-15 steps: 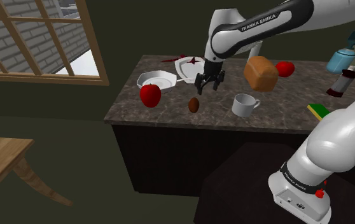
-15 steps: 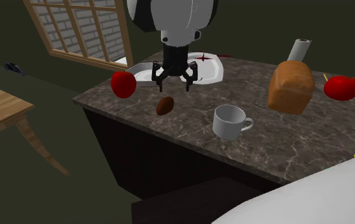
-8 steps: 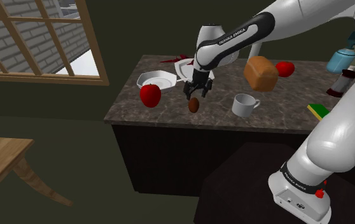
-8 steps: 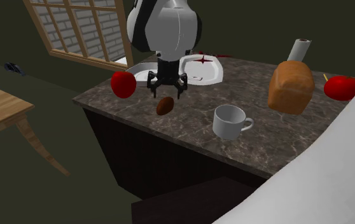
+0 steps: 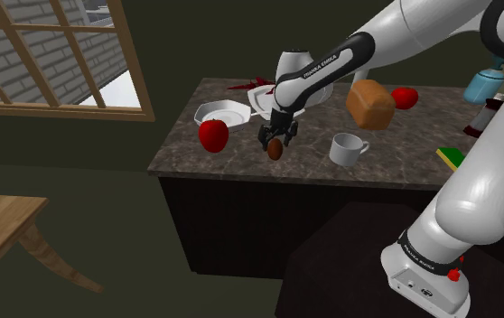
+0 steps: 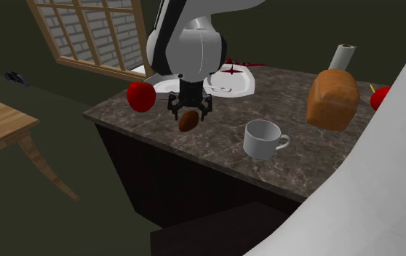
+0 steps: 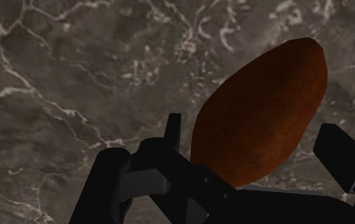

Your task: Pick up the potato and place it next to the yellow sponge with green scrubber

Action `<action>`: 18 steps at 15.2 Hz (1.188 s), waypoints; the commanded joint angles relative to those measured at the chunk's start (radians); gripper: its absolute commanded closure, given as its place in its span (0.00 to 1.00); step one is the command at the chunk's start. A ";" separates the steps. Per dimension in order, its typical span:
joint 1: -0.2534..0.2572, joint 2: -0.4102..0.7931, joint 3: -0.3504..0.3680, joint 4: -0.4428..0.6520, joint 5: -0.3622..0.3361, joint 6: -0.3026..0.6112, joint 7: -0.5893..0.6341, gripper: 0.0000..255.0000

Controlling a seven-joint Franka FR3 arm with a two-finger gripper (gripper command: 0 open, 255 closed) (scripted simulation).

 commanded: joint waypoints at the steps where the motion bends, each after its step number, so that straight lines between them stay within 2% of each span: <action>1: 0.000 0.002 0.000 -0.002 0.000 0.004 -0.001 0.00; 6: 0.000 0.002 0.000 -0.002 0.000 0.004 -0.001 0.00; 7: 0.000 0.002 0.000 -0.002 0.000 0.004 -0.001 1.00; 16: 0.000 0.002 0.000 -0.002 0.000 0.004 -0.001 1.00; 18: -0.001 -0.016 -0.001 0.007 -0.001 -0.022 0.001 1.00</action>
